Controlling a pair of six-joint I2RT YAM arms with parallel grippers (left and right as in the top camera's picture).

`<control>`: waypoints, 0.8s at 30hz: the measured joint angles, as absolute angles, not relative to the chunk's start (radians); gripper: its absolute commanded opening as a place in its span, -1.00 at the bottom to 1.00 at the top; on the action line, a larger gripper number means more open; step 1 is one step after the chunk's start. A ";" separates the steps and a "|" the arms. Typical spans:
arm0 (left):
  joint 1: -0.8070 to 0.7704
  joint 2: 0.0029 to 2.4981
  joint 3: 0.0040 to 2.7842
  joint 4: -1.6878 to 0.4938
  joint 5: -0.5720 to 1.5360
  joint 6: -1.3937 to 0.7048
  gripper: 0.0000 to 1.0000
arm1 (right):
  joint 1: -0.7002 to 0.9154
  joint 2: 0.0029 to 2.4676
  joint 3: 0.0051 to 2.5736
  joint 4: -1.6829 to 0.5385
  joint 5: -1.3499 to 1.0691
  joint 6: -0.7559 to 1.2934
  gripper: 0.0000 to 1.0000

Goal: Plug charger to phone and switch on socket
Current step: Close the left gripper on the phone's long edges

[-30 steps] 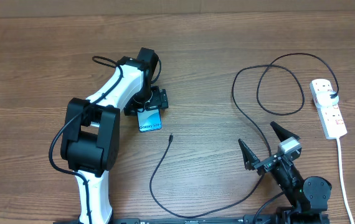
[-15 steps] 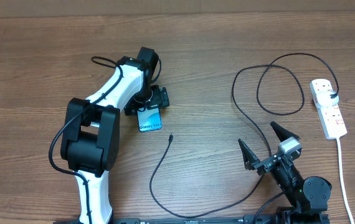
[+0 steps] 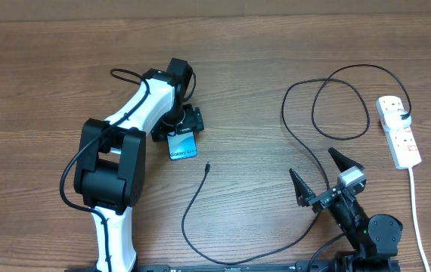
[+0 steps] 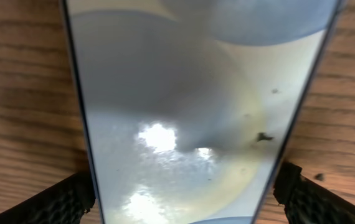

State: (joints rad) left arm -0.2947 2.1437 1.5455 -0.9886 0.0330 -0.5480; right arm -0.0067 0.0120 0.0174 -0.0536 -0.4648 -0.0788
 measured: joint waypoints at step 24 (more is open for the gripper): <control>-0.295 2.145 1.546 -0.984 0.022 -0.542 0.73 | -0.007 0.012 0.017 -0.053 -0.465 -0.078 1.00</control>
State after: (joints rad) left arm -0.2947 2.1452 1.5455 -0.9836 0.0216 -0.5419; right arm -0.0067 0.0120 0.0174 -0.0532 -0.4648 -0.0784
